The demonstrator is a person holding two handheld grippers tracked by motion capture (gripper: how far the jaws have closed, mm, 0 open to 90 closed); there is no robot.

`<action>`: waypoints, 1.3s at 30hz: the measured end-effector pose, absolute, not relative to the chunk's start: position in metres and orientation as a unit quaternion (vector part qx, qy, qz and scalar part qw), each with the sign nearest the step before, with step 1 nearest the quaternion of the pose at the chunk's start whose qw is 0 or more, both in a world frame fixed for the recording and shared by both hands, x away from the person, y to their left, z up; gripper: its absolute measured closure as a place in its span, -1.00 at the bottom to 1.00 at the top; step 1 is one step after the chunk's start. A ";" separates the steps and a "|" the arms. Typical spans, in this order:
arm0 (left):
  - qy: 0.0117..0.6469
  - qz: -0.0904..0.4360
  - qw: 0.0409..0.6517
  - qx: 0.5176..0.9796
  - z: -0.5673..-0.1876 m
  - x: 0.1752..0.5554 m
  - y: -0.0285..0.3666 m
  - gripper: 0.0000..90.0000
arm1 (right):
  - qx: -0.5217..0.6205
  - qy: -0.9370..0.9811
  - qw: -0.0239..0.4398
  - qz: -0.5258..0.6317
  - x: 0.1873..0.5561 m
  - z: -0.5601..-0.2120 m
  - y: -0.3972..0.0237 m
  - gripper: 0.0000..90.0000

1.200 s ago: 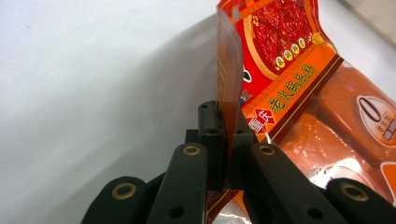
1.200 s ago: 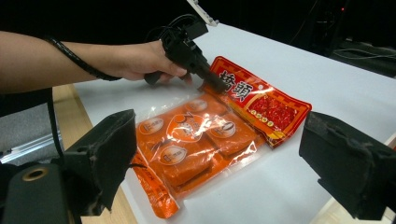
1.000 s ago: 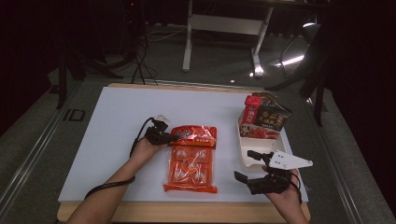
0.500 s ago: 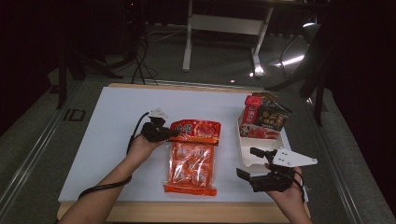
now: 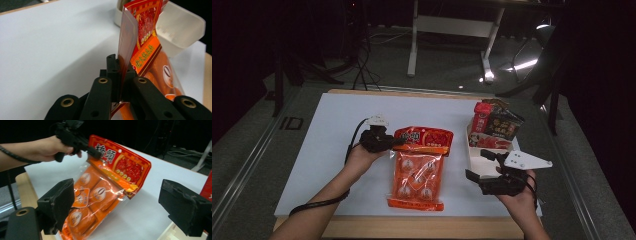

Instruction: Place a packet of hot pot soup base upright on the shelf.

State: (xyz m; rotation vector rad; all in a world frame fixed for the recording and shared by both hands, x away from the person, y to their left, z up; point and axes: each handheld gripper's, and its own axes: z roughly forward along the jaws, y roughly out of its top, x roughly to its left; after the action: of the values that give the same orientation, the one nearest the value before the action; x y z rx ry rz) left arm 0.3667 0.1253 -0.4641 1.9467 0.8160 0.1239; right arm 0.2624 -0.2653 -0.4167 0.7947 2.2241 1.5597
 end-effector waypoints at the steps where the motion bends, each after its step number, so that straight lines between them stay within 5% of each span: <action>1: 0.333 0.051 0.492 0.803 -0.463 0.366 0.126 0.99 | 0.279 0.776 0.152 0.546 0.265 -0.417 -0.265 -0.70; 26: 0.245 0.040 0.559 0.791 -0.430 0.330 0.122 1.00 | 0.288 0.785 0.105 0.538 0.312 -0.429 -0.238 -0.48; 33: 0.227 0.040 0.569 0.790 -0.427 0.325 0.119 1.00 | 0.269 0.796 0.090 0.534 0.312 -0.433 -0.232 0.05; 35: 0.222 0.038 0.574 0.787 -0.427 0.323 0.120 0.99 | 0.249 0.804 0.075 0.534 0.311 -0.435 -0.230 0.41; 39: 0.217 0.041 0.580 0.784 -0.428 0.321 0.120 0.99 | 0.251 0.806 0.063 0.532 0.312 -0.437 -0.229 0.50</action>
State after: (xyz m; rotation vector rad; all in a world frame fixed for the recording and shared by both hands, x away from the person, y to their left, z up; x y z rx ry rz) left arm 0.3209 0.1202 -0.4276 1.8321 0.5079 0.0969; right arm 0.3117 -0.2290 -0.4367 0.7585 2.4367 1.6061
